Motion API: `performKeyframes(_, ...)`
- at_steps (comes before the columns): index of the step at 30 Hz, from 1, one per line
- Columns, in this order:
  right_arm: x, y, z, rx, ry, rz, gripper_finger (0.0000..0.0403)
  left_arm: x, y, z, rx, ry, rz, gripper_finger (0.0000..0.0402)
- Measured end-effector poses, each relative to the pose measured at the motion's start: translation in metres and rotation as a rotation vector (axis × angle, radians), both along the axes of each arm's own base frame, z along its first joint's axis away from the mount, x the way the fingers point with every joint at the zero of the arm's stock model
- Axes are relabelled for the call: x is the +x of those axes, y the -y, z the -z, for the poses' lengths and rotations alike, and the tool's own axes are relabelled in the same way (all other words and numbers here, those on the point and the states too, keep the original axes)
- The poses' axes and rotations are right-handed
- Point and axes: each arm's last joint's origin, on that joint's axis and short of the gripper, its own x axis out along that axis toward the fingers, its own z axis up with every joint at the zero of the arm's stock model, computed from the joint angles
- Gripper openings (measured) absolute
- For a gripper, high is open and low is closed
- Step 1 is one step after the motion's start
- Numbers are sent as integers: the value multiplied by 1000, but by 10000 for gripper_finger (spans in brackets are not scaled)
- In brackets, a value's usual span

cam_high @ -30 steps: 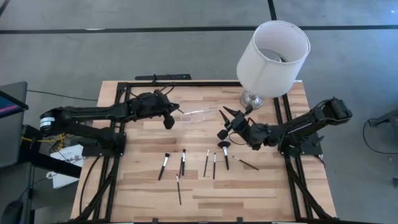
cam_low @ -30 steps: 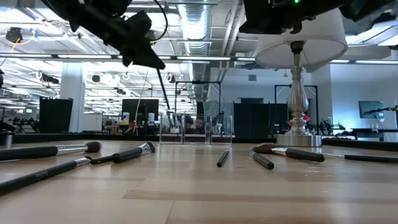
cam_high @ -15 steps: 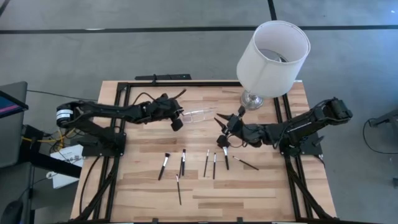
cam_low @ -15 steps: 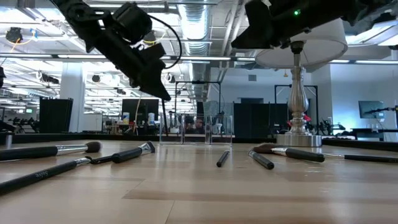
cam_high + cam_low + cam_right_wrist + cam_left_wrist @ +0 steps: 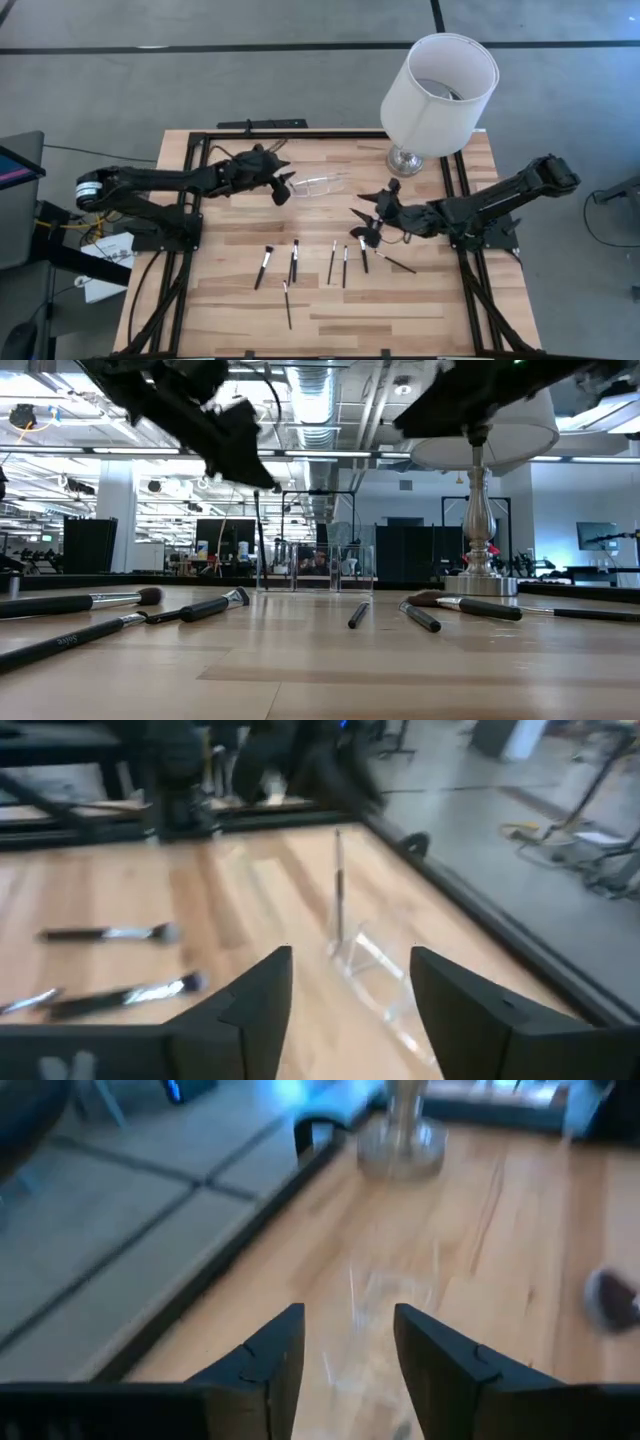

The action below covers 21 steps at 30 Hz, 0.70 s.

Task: Sort items
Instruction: Put the right foundation brush into the transparent organizer, then put the right black eyeshadow brush into the transparent organizer

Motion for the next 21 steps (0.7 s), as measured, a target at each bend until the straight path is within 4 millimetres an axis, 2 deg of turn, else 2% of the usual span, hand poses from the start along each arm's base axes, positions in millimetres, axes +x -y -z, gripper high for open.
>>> performKeyframes(4,-25,-11,3,66,-62,18,204,-18,5,-31,76,107,18,152)
performKeyframes(9,-48,-25,42,125,-138,9,192,-38,10,-54,108,219,16,153)
performKeyframes(14,-70,-38,86,77,-149,-1,172,-49,12,-54,114,239,15,153)
performKeyframes(21,-101,-52,128,291,-60,-73,151,-48,12,-43,81,219,8,153)
